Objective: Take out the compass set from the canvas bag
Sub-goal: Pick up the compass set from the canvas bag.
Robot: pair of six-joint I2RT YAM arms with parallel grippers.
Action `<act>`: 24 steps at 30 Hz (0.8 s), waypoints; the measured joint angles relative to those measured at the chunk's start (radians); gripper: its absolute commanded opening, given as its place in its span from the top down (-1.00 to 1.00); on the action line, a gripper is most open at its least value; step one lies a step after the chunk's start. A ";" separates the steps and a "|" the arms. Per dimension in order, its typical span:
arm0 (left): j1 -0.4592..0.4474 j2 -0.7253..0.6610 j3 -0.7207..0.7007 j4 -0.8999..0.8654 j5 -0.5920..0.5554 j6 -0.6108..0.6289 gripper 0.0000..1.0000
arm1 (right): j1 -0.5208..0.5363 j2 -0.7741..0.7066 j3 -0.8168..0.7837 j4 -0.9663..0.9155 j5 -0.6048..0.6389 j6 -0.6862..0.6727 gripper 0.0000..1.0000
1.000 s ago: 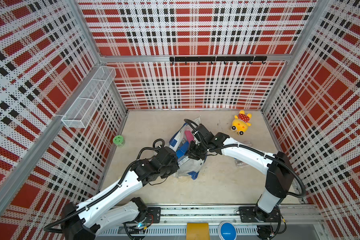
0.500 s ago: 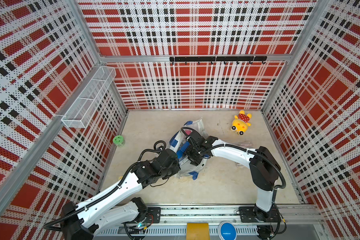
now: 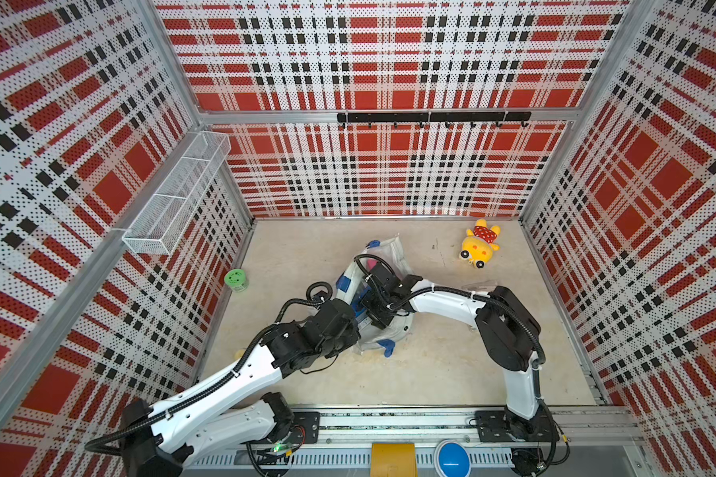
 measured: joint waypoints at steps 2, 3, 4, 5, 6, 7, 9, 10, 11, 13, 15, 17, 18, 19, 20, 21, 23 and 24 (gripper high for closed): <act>-0.003 -0.008 0.000 0.000 -0.002 -0.004 1.00 | 0.000 0.001 0.004 -0.001 0.003 -0.015 -0.01; -0.004 -0.012 0.000 0.000 -0.003 -0.006 1.00 | -0.001 0.003 0.010 -0.002 0.005 -0.025 0.05; -0.005 -0.019 0.000 -0.001 -0.004 -0.010 1.00 | -0.002 0.006 0.022 -0.004 0.006 -0.034 0.14; -0.005 -0.026 0.000 -0.001 -0.004 -0.014 1.00 | -0.003 0.008 0.032 -0.002 0.008 -0.042 0.20; -0.005 -0.034 0.000 -0.002 -0.005 -0.019 1.00 | -0.004 0.009 0.040 0.000 0.008 -0.050 0.23; -0.005 -0.042 0.000 -0.003 -0.006 -0.023 1.00 | -0.005 0.009 0.050 0.003 0.008 -0.059 0.26; -0.006 -0.056 0.000 -0.006 -0.006 -0.030 1.00 | -0.006 0.009 0.062 0.014 0.008 -0.068 0.32; -0.006 -0.061 0.000 -0.008 -0.006 -0.032 1.00 | -0.006 0.009 0.066 0.019 0.008 -0.072 0.33; -0.006 -0.063 -0.001 -0.008 -0.007 -0.035 1.00 | -0.006 0.009 0.068 0.024 0.008 -0.079 0.35; -0.007 -0.064 -0.003 -0.008 -0.006 -0.039 1.00 | -0.006 0.009 0.070 0.027 0.009 -0.091 0.44; -0.008 -0.064 -0.006 -0.008 -0.006 -0.043 1.00 | -0.006 0.008 0.070 0.026 0.010 -0.101 0.54; -0.008 -0.064 -0.007 -0.008 -0.006 -0.045 1.00 | -0.006 0.005 0.070 0.024 0.017 -0.116 0.65; -0.008 -0.063 -0.007 -0.008 -0.006 -0.045 1.00 | -0.006 0.002 0.070 0.023 0.019 -0.122 0.71; -0.008 -0.063 -0.007 -0.007 -0.006 -0.046 1.00 | -0.006 -0.003 0.070 0.021 0.020 -0.130 0.76; -0.009 -0.062 -0.008 -0.005 -0.006 -0.046 1.00 | -0.006 -0.010 0.070 0.018 0.021 -0.136 0.80; -0.009 -0.062 -0.010 -0.003 -0.006 -0.046 1.00 | -0.006 -0.016 0.070 0.018 0.021 -0.140 0.83; -0.009 -0.059 -0.010 0.001 -0.006 -0.046 1.00 | -0.006 -0.032 0.069 0.018 0.023 -0.143 0.87; -0.009 -0.056 -0.010 0.003 -0.006 -0.047 1.00 | -0.006 -0.042 0.067 0.020 0.023 -0.145 0.89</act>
